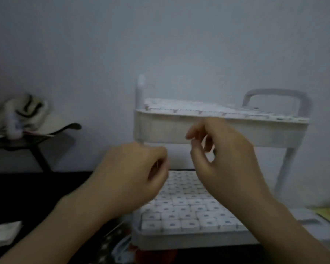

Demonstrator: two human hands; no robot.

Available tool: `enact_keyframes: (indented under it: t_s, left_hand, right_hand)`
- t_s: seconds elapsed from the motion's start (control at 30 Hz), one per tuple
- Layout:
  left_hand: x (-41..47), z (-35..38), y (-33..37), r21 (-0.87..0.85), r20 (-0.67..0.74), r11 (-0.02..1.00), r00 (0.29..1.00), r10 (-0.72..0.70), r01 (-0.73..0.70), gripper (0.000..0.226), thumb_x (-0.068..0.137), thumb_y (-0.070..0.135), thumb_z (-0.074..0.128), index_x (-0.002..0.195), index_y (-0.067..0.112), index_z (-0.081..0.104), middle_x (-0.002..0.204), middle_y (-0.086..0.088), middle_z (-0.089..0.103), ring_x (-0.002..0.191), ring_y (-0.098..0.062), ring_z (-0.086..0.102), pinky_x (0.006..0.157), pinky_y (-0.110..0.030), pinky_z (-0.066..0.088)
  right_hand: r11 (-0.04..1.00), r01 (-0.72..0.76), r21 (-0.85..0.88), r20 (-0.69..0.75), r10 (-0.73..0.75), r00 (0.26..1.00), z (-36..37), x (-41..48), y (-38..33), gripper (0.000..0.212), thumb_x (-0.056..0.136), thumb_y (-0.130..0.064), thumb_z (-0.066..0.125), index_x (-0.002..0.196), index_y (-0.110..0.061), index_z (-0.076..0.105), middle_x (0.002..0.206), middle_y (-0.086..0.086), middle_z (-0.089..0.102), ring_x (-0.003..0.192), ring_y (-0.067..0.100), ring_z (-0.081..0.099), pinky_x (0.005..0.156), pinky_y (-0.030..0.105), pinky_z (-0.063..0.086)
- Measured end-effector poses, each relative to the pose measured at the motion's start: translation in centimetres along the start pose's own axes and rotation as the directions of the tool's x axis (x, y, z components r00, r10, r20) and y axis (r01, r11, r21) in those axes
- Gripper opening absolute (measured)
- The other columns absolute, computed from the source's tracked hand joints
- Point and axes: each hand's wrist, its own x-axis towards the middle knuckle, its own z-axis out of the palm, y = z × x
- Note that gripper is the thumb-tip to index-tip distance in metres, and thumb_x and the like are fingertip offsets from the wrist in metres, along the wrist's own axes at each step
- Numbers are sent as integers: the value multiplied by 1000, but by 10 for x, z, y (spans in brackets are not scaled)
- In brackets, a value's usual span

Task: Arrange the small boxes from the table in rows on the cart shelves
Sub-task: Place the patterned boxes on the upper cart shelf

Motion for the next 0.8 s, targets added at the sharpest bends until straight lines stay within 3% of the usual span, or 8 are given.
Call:
enact_keyframes:
  t_s: [0.13, 0.27, 0.33, 0.4, 0.5, 0.6, 0.7, 0.8]
  left_hand:
    - [-90, 51, -59, -30, 103, 951, 947, -303, 308, 25, 92, 45, 47, 75, 29, 57, 60, 14, 55, 60, -5, 54, 53, -22, 41]
    - [-162, 79, -110, -12, 107, 858, 853, -510, 514, 7, 89, 37, 57, 82, 38, 58, 72, 20, 57, 71, 1, 55, 61, -15, 41]
    - [-186, 85, -141, 22, 23, 855, 855, -518, 518, 8, 90, 34, 59, 94, 39, 57, 89, 21, 57, 84, 1, 53, 76, -22, 47]
    - [-205, 88, -178, 113, -52, 837, 845, -533, 535, 28, 94, 39, 53, 119, 25, 58, 115, 8, 59, 106, -11, 52, 95, -33, 45]
    - [-223, 83, -228, 282, -8, 693, 724, -690, 664, 71, 94, 57, 22, 146, 11, 39, 150, -9, 40, 139, -26, 34, 116, -42, 26]
    - [-237, 83, -255, 285, 124, 658, 654, -747, 697, 75, 94, 62, 16, 153, 16, 24, 159, -4, 24, 147, -24, 17, 120, -44, 13]
    - [-241, 81, -259, 247, 273, 690, 634, -724, 681, 70, 96, 58, 30, 154, 20, 19, 158, 4, 24, 145, -18, 18, 118, -38, 22]
    - [-236, 70, -261, 258, 341, 722, 639, -690, 642, 64, 97, 51, 38, 153, 23, 21, 155, 9, 30, 139, -13, 25, 111, -31, 31]
  right_hand:
    - [993, 5, 122, 433, -58, 900, 67, -39, -27, 18, 85, -31, 47, 93, -36, 62, 80, -22, 60, 75, 3, 58, 66, 27, 48]
    - [969, -53, 242, 662, -125, 739, 139, -71, -50, 29, 93, -26, 53, 119, -37, 58, 112, -17, 63, 99, 1, 58, 88, 23, 49]
    - [956, -105, 273, 762, -148, 630, 175, -79, -61, 43, 94, -27, 54, 136, -34, 50, 142, -12, 47, 127, 2, 44, 107, 22, 37]
    - [979, -30, 201, 828, -154, 540, 212, -84, -68, 57, 95, -35, 53, 149, -27, 34, 161, -5, 14, 148, 10, 8, 119, 30, 14]
    - [997, 29, 68, 845, -73, 530, 260, -87, -71, 69, 99, -48, 40, 155, -22, 9, 162, 1, -12, 147, 17, -19, 120, 36, 0]
    - [999, 21, -24, 863, 10, 505, 292, -80, -69, 59, 103, -47, 26, 155, -31, 4, 161, 2, -18, 145, 24, -25, 118, 42, -5]
    - [996, 47, -79, 880, 47, 473, 306, -70, -66, 52, 103, -41, 27, 153, -36, 14, 163, 5, -4, 148, 30, -10, 119, 47, 3]
    - [991, 106, -85, 827, 11, 563, 307, -59, -63, 55, 96, -29, 47, 148, -31, 29, 151, 5, 33, 136, 25, 34, 109, 42, 35]
